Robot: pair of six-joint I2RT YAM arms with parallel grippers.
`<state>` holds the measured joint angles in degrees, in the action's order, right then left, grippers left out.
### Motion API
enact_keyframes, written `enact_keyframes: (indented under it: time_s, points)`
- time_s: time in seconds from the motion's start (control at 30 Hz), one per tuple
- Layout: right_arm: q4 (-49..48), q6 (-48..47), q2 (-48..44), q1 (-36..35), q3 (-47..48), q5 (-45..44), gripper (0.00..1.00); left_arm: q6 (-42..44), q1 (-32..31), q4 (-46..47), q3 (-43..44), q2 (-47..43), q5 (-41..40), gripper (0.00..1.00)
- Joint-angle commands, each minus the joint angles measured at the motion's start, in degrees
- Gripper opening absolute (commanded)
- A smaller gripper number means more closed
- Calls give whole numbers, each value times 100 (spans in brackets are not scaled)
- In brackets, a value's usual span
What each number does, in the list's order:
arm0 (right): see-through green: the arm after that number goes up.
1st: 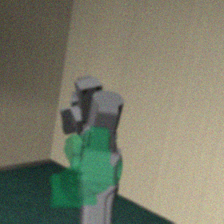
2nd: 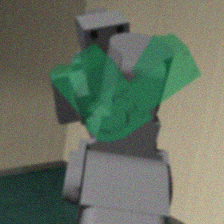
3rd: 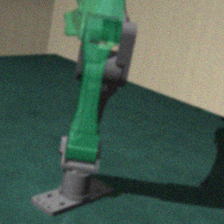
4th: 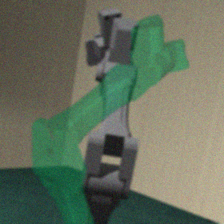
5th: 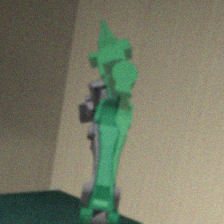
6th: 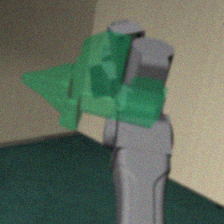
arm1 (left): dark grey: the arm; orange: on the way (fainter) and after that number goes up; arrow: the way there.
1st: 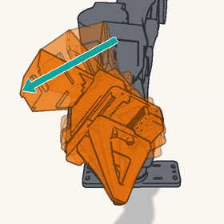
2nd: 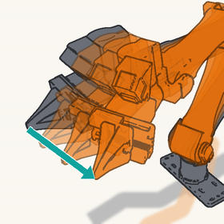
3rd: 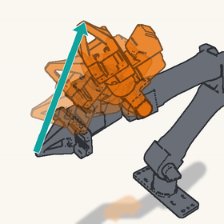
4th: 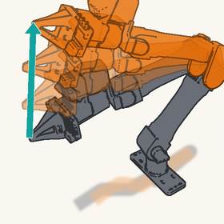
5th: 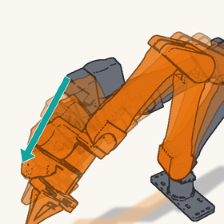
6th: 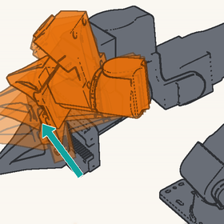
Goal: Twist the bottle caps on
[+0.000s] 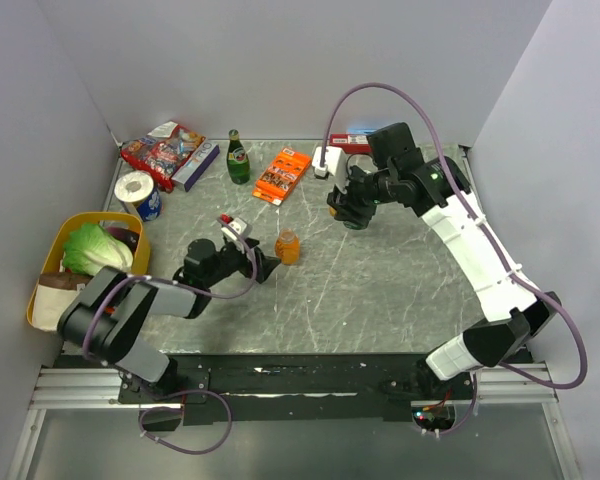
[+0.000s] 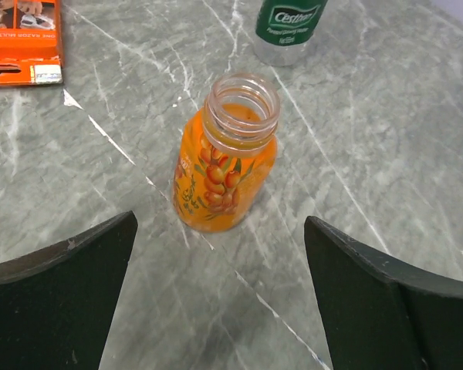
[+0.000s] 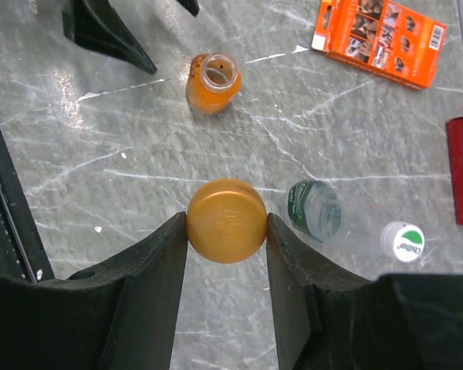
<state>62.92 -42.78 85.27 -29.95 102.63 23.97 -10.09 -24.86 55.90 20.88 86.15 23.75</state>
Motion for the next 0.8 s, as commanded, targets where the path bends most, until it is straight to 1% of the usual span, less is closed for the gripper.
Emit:
enact_keyframes:
  time_s: [0.0,0.1,0.27,0.43,0.57,0.63,0.77]
  points:
    - [107,226,-275,7,29,-85,28,244,-334,1422,91,655,-730,96]
    - [142,323,-310,7,38,-50,29,244,-405,1450,346,1060,-828,96]
    - [107,402,-415,16,-120,-41,29,359,-572,1819,407,1518,-837,96]
    - [45,516,-520,16,-349,-32,29,446,-695,2310,574,2010,-670,96]
    - [19,561,-600,25,-507,3,29,482,-792,2452,785,2327,-547,96]
    - [10,561,-617,33,-542,20,28,438,-792,2417,890,2354,-328,96]
    - [-42,622,-591,77,-542,108,28,210,-810,1987,1277,2520,-222,96]
